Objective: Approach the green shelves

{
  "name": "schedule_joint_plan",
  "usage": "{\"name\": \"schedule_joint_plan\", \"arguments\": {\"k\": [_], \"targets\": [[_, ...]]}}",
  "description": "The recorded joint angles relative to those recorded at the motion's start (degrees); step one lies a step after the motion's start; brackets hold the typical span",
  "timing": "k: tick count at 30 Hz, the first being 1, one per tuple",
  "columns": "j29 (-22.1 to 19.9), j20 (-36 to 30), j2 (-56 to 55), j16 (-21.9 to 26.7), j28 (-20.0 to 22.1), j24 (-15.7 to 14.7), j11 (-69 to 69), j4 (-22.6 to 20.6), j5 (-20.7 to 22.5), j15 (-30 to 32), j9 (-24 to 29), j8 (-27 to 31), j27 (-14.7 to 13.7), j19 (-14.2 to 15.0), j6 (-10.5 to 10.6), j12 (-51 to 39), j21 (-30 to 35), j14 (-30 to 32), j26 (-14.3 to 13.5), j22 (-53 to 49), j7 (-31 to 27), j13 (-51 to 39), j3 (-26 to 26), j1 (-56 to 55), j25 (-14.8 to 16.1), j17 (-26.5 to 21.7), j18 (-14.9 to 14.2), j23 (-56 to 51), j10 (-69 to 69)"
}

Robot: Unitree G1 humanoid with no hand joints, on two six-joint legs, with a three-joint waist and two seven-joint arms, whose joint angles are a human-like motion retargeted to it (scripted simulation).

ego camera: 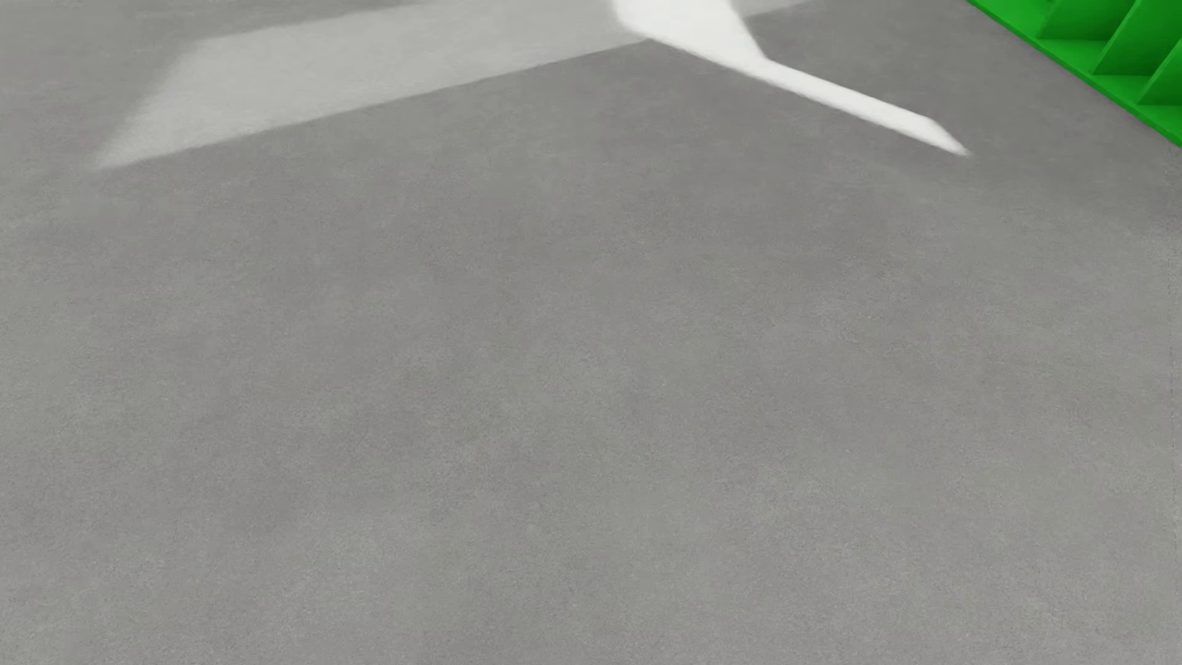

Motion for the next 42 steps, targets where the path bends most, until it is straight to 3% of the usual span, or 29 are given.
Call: {"name": "schedule_joint_plan", "arguments": {"k": [1,3,7,8,9,10,11,12,13,15,16,18,20,21,22,24,25,26,27,28,29,31,32,33,36,38,40,41,42], "targets": [[0.0,0.07,-6.27,0.39,0.0,0.0,4.51,-0.36,1.82,-7.91,0.4,0.0,0.0,0.0,0.64,-1.71,1.39,-4.33,0.0,-0.91,0.0,0.98,-3.64,6.58,0.0,-0.25,0.0,0.15,-3.54],[0.0,0.48,-15.89,2.45,0.0,0.0,-0.4,0.63,4.92,-12.68,1.37,0.0,0.0,0.0,2.38,-3.34,2.7,-12.61,0.0,-7.7,0.0,3.88,-11.42,20.3,0.0,-0.99,0.0,2.31,-10.66],[0.0,6.0,-27.41,4.25,0.0,0.0,-39.79,3.98,3.67,-9.86,-0.77,0.0,0.0,0.0,3.62,-8.4,2.69,-33.23,0.0,-18.21,0.0,8.82,-21.26,39.36,0.0,-2.6,0.0,7.3,-16.21],[0.0,7.58,-27.74,4.59,0.0,0.0,-47.12,4.35,3.2,-3.79,-1.62,0.0,0.0,0.0,3.3,-9.91,3.25,-34.69,0.0,-19.9,0.0,9.55,-22.36,41.74,0.0,-2.66,0.0,8.85,-16.15],[0.0,8.64,-29.55,4.54,0.0,0.0,-70.24,4.22,3.01,23.92,-2.68,0.0,0.0,0.0,2.87,-11.17,3.02,-33.4,0.0,-20.7,0.0,10.24,-22.28,43.01,0.0,-2.68,0.0,10.18,-17.16],[0.0,9.78,-31.35,4.39,0.0,0.0,-47.7,5.13,3.83,-0.82,-2.16,0.0,0.0,0.0,2.61,-11.18,3.3,-29.21,0.0,-21.36,0.0,10.61,-21.81,45.15,0.0,-2.61,0.0,11.88,-16.15],[0.0,11.13,-32.07,3.68,0.0,0.0,-40.32,6.72,5.09,-12.48,-1.62,0.0,0.0,0.0,2.91,-10.02,4.46,-22.17,0.0,-20.57,0.0,10.44,-21.42,46.59,0.0,-2.75,0.0,13.68,-11.62],[0.0,11.53,-34.47,2.38,0.0,0.0,-33.11,9.12,6.11,-10.93,-2.26,0.0,0.0,0.0,3.66,-9.01,3.11,-13.02,0.0,-17.72,0.0,10.56,-20.41,43.09,0.0,-2.37,0.0,14.31,-1.45],[0.0,10.9,-32.33,1.51,0.0,0.0,-26.5,11.57,9.22,-13.55,-0.55,0.0,0.0,0.0,4.13,-7.83,3.95,-7.24,0.0,-12.96,0.0,9.07,-19.32,39.87,0.0,-2.27,0.0,15.3,12.03],[0.0,5.4,-23.99,2.07,0.0,0.0,-29.15,11.25,14.53,-15.54,0.43,0.0,0.0,0.0,2.67,-6.83,6.18,-9.59,0.0,-5.53,0.0,5.72,-16.01,24.57,0.0,-1.8,0.0,10.69,41.87],[0.0,1.79,-18.03,2.48,0.0,0.0,-32.89,10.23,15.81,-13.36,0.61,0.0,0.0,0.0,1.1,-5.44,5.23,-10.51,0.0,-3.46,0.0,5.26,-11.87,18.07,0.0,-1.26,0.0,6.43,47.47],[0.0,0.48,-5.02,1.7,0.0,0.0,-41.79,7.86,16.35,-9.27,0.58,0.0,0.0,0.0,-0.79,-0.99,3.29,-5.3,0.0,-0.51,0.0,2.97,-5.01,6.37,0.0,-0.47,0.0,-1.29,40.47],[0.0,-1.0,4.98,1.28,0.0,0.0,-47.82,7.59,13.94,-5.13,0.4,0.0,0.0,0.0,-1.5,3.2,2.61,4.91,0.0,-0.8,0.0,0.48,1.74,-0.96,0.0,-0.15,0.0,-7.36,16.88],[0.0,-0.85,8.98,0.6,0.0,0.0,-49.62,8.21,12.31,-4.15,-0.13,0.0,0.0,0.0,-1.07,4.99,2.29,6.67,0.0,-0.72,0.0,-0.77,3.39,-3.85,0.0,-0.57,0.0,-10.4,5.02],[0.0,-1.33,13.36,0.14,0.0,0.0,-50.2,9.37,10.99,-1.93,-0.63,0.0,0.0,0.0,0.22,6.42,2.13,-0.52,0.0,-1.72,0.0,-1.84,3.69,-5.55,0.0,-1.54,0.0,-13.85,-5.5],[0.0,-0.78,16.59,-0.93,0.0,0.0,-49.54,12.13,6.96,3.46,-1.93,0.0,0.0,0.0,1.52,6.37,0.09,-23.8,0.0,-0.89,0.0,-2.41,6.26,-9.97,0.0,-2.94,0.0,-20.08,-14.84],[0.0,-0.08,18.74,-0.62,0.0,0.0,-48.5,12.57,4.39,8.67,-1.44,0.0,0.0,0.0,1.42,6.25,-0.73,-25.37,0.0,-1.37,0.0,-2.51,8.11,-11.05,0.0,-2.87,0.0,-20.8,-14.04],[0.0,0.08,20.15,-0.12,0.0,0.0,-47.04,11.67,2.93,14.62,-2.0,0.0,0.0,0.0,0.97,5.61,-1.02,-18.46,0.0,-0.8,0.0,-1.95,8.41,-12.85,0.0,-2.23,0.0,-19.3,-11.67],[0.0,0.13,19.27,0.36,0.0,0.0,-42.96,9.52,1.52,23.17,-3.55,0.0,0.0,0.0,0.21,4.65,-1.23,-6.29,0.0,-0.13,0.0,-0.74,7.3,-15.03,0.0,-1.46,0.0,-16.62,-8.09],[0.0,0.63,15.46,0.61,0.0,0.0,-35.08,7.02,0.62,31.19,-4.69,0.0,0.0,0.0,-0.78,3.53,-0.93,1.82,0.0,0.95,0.0,0.22,5.48,-16.61,0.0,-0.46,0.0,-12.09,-1.73],[0.0,0.62,10.72,1.3,0.0,0.0,-23.73,4.26,0.16,29.2,-3.09,0.0,0.0,0.0,-1.64,1.68,0.07,1.77,0.0,1.45,0.0,0.41,3.74,-14.03,0.0,0.16,0.0,-7.59,3.71],[0.0,2.03,-2.29,2.3,0.0,0.0,-2.16,0.35,1.76,1.26,0.15,0.0,0.0,0.0,-0.88,-3.14,4.04,-2.53,0.0,1.0,0.0,-0.29,-0.52,-0.03,0.0,0.27,0.0,-0.45,0.58],[0.0,1.78,-9.58,2.78,0.0,0.0,1.47,0.35,3.28,-9.11,0.17,0.0,0.0,0.0,0.76,-5.38,4.68,-6.49,0.0,0.14,0.0,0.83,-3.64,7.1,0.0,-0.18,0.0,1.2,-2.97],[0.0,1.37,-13.13,4.45,0.0,0.0,-1.75,1.35,4.62,-14.36,1.92,0.0,0.0,0.0,2.25,-6.02,5.91,-10.89,0.0,-4.85,0.0,1.98,-7.33,16.67,0.0,-1.09,0.0,2.55,-7.43],[0.0,6.08,-25.09,5.74,0.0,0.0,-27.22,4.52,4.18,-13.83,1.93,0.0,0.0,0.0,5.2,-12.36,3.33,-24.72,0.0,-10.48,0.0,5.59,-16.5,34.66,0.0,-3.12,0.0,5.44,-17.05],[0.0,7.85,-29.15,6.88,0.0,0.0,-48.31,5.13,1.96,-11.01,0.32,0.0,0.0,0.0,5.0,-17.52,2.11,-30.08,0.0,-14.18,0.0,6.58,-20.83,40.76,0.0,-3.66,0.0,7.51,-18.01],[0.0,10.21,-32.75,7.12,0.0,0.0,-46.83,8.72,0.07,-12.38,0.56,0.0,0.0,0.0,5.98,-19.31,0.96,-28.76,0.0,-17.49,0.0,7.92,-24.6,46.38,0.0,-4.07,0.0,9.03,-15.79],[0.0,11.31,-33.26,6.28,0.0,0.0,-40.83,10.71,0.63,-11.31,0.54,0.0,0.0,0.0,6.81,-18.5,1.01,-24.22,0.0,-18.49,0.0,8.55,-25.74,48.3,0.0,-3.95,0.0,10.58,-12.02],[0.0,11.98,-34.95,4.8,0.0,0.0,-34.31,12.06,1.59,-7.49,-0.93,0.0,0.0,0.0,8.25,-16.87,1.18,-15.37,0.0,-18.46,0.0,8.93,-25.92,46.57,0.0,-3.7,0.0,12.39,-4.69]]}}
